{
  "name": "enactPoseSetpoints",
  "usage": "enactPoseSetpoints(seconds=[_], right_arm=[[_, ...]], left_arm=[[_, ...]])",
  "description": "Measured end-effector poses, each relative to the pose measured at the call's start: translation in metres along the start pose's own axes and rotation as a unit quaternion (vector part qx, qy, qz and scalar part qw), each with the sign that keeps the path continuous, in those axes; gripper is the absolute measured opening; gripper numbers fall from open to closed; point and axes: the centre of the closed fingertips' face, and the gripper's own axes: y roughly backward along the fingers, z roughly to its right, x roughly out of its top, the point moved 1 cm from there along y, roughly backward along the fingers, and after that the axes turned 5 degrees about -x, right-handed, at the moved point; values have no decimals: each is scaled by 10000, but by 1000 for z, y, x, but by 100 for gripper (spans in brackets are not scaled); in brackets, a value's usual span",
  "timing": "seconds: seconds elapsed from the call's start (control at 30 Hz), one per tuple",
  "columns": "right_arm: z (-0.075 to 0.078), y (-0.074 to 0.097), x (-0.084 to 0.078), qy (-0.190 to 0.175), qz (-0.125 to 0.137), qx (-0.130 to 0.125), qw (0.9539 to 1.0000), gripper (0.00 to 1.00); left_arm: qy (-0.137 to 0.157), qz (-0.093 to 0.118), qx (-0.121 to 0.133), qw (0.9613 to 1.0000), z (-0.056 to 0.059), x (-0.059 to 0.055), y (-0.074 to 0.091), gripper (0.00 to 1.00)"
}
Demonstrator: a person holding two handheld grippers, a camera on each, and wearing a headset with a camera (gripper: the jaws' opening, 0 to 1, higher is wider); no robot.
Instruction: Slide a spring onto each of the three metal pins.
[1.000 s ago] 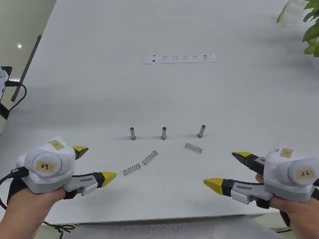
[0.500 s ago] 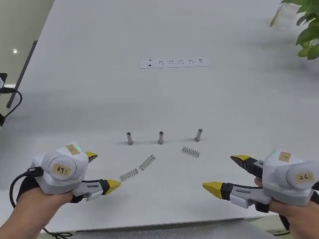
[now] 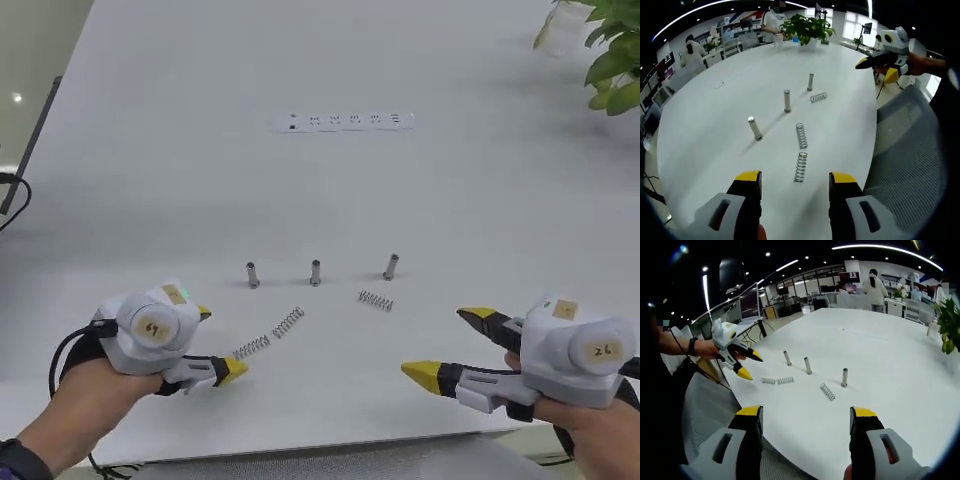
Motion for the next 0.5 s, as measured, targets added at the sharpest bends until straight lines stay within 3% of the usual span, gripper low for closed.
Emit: enactPoseSetpoints(seconds=[0.5], right_arm=[[0,1,-6,-46,-53,-21,10000,69]], left_arm=[[76,-207,-209,9995,8,-15,-32,35]])
